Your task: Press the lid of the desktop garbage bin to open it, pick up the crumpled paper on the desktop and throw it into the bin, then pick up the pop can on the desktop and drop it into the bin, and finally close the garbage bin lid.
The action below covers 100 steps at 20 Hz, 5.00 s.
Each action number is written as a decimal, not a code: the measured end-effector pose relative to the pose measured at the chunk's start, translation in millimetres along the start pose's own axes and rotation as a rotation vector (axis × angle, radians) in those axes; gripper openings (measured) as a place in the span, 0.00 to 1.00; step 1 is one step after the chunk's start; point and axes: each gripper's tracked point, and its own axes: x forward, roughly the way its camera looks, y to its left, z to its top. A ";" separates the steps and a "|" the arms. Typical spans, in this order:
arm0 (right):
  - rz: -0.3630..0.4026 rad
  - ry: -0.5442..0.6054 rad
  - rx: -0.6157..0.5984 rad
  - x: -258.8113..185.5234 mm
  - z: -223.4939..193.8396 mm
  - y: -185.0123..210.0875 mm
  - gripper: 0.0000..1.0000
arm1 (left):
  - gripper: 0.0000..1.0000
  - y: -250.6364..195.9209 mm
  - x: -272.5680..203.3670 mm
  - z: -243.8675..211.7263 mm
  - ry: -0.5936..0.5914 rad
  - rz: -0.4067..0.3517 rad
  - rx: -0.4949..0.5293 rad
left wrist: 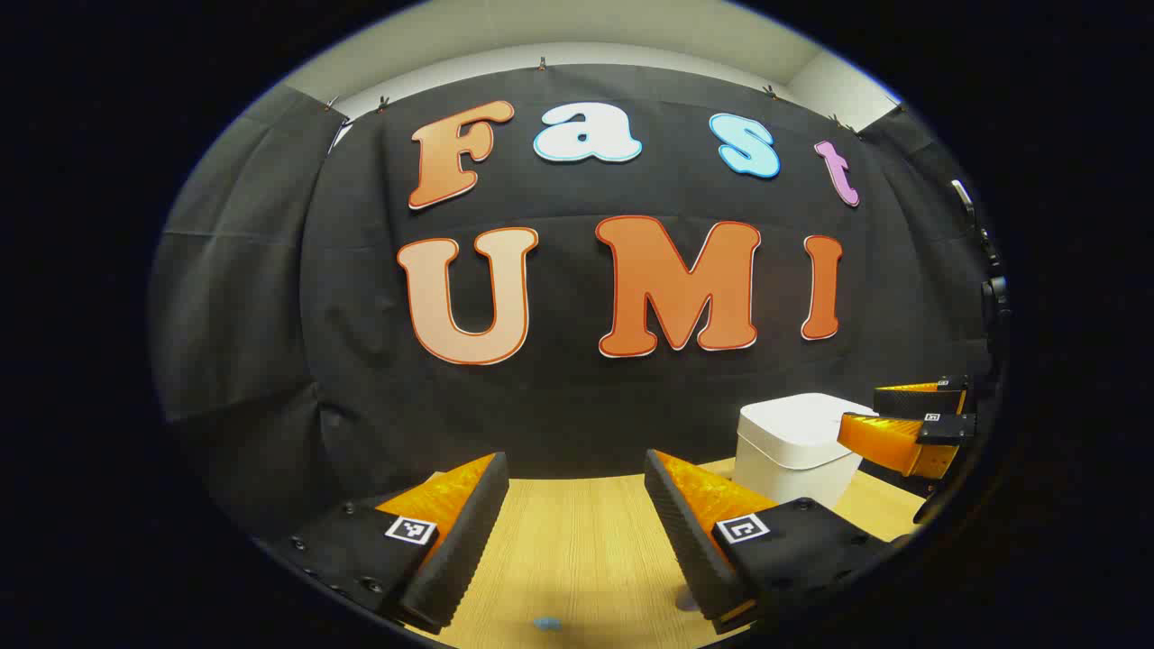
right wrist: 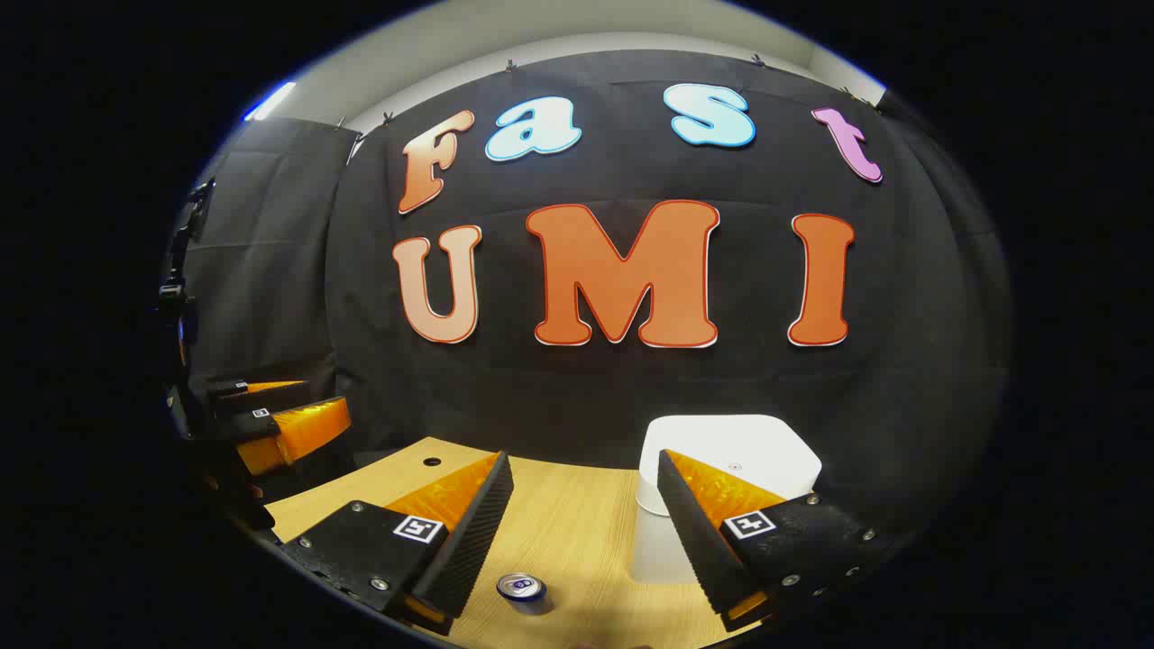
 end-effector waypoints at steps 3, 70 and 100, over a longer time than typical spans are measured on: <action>-0.014 0.008 -0.005 3.9 -1.0 6.2 0.97 | 0.97 9.8 5.0 -2.0 0.004 0.006 0.003; -0.366 0.275 -0.046 101.2 -66.9 -159.9 0.01 | 0.99 19.3 35.5 -53.4 0.162 0.100 0.062; -0.160 0.178 -0.087 52.5 -32.5 -55.6 0.02 | 1.00 70.6 25.3 -212.5 0.579 -0.008 -0.092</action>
